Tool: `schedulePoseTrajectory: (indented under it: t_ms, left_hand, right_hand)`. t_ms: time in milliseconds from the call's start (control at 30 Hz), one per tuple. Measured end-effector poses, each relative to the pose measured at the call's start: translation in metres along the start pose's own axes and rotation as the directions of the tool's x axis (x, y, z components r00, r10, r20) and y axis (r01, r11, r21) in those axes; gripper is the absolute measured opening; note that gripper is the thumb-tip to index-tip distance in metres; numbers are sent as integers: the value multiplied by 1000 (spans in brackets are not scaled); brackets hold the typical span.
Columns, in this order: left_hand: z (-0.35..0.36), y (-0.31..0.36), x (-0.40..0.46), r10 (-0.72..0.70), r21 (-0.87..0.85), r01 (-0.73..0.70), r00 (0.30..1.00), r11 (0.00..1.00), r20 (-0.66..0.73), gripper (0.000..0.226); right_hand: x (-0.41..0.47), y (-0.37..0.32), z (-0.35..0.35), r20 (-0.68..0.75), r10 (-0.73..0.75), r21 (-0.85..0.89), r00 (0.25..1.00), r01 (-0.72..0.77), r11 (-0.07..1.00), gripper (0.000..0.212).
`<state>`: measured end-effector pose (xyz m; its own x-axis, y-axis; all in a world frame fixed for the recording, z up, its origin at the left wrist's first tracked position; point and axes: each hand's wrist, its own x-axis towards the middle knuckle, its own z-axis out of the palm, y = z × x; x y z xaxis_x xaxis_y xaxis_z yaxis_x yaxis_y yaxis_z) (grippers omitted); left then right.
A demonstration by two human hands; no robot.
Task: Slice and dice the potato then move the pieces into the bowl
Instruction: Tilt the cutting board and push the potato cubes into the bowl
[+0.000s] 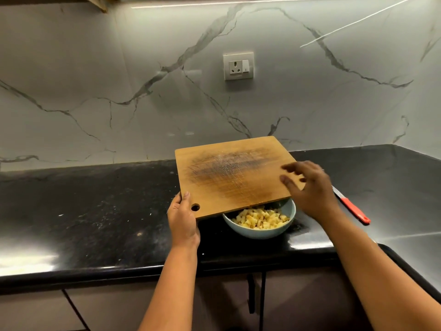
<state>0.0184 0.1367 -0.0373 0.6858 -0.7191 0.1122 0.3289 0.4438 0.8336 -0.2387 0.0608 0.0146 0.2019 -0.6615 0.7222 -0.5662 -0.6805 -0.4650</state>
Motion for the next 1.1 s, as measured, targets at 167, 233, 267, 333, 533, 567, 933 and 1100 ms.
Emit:
schedulePoseTrajectory:
  t_ms: [167, 233, 267, 333, 533, 567, 933, 1100]
  left_hand:
    - [2, 3, 5, -33, -7, 33, 999, 999, -10, 23]
    - [2, 7, 11, -33, 1, 33, 999, 999, -9, 24]
    - [3, 9, 14, -28, 11, 28, 1000, 1000, -4, 24]
    - [9, 13, 24, -21, 22, 20, 1000, 1000, 8, 23]
    - [25, 17, 74, -27, 101, 31, 999, 994, -44, 23]
    - [24, 13, 80, -42, 104, 48, 998, 993, -55, 24]
    - [10, -14, 123, -36, 364, 80, 991, 928, -127, 24]
    - [4, -21, 124, 32, 766, 69, 993, 640, -116, 27]
  right_hand:
    - [20, 43, -1, 52, 587, -57, 808, -584, 810, 43]
    - [21, 50, 4, 143, 641, 62, 754, -654, 754, 35]
    - [23, 54, 7, 156, 648, 105, 746, -664, 740, 33]
    - [27, 59, 12, 177, 662, 214, 728, -685, 696, 32]
    - [49, 64, 38, 204, 658, 359, 725, -680, 639, 31]
    - [49, 68, 45, 205, 655, 369, 727, -677, 637, 30]
    - [50, 89, 81, 240, 515, 47, 823, -539, 841, 34]
    - [50, 94, 82, 283, 528, -114, 800, -519, 847, 40]
